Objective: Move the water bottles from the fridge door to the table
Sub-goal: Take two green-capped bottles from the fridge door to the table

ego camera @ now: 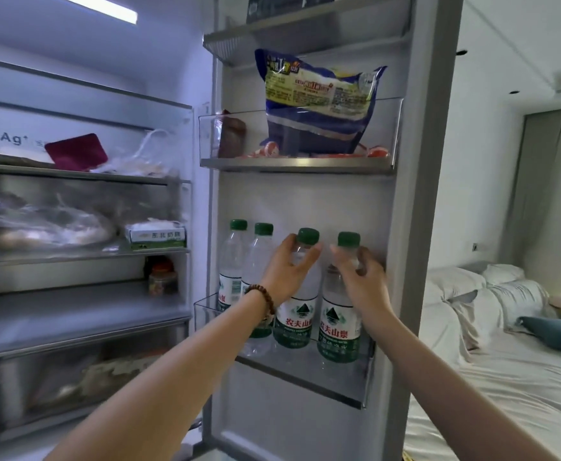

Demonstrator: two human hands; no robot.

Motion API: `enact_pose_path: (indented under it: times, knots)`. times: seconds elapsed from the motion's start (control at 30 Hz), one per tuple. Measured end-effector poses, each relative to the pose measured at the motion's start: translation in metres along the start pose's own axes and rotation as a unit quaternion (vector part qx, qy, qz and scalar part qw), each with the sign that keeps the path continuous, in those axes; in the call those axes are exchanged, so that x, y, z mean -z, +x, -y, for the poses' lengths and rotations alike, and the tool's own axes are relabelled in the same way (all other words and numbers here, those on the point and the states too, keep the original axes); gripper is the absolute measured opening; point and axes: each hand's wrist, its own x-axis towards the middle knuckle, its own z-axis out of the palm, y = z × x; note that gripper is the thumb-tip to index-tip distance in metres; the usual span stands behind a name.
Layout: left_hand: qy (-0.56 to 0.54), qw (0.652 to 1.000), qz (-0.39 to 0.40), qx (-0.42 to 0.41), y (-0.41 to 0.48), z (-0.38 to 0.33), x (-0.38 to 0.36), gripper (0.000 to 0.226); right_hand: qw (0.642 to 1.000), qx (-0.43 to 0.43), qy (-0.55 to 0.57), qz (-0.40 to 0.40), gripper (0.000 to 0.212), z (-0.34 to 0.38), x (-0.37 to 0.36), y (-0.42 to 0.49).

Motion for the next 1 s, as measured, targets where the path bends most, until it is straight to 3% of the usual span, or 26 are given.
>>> enact_pose_path:
  times: [0.2, 0.5, 0.6, 0.73, 0.83, 1.0]
  knots:
    - [-0.127, 0.988, -0.081, -0.039, -0.018, 0.000, -0.004, 0.020, 0.989, 0.053, 0.119, -0.065, 0.017, 0.000, -0.011, -0.003]
    - [-0.107, 0.966, -0.178, -0.154, -0.027, -0.060, 0.036, 0.009, 0.972, 0.188, 0.132, -0.049, 0.020, 0.068, -0.005, -0.002]
    - [-0.096, 0.956, -0.214, -0.175, -0.046, -0.099, 0.076, 0.011, 0.962, 0.205, 0.182, -0.002, 0.017, 0.109, -0.013, -0.011]
    - [-0.049, 0.947, -0.284, -0.140, -0.107, -0.144, 0.146, 0.034, 0.939, 0.189, 0.276, 0.076, 0.020, 0.163, -0.050, -0.050]
    - [0.022, 0.933, -0.343, -0.103, -0.180, -0.175, 0.210, 0.028, 0.914, 0.170, 0.331, 0.160, 0.029, 0.212, -0.094, -0.108]
    - [0.128, 0.901, -0.411, -0.057, -0.299, -0.226, 0.295, 0.024, 0.868, 0.133, 0.403, 0.258, 0.026, 0.292, -0.158, -0.210]
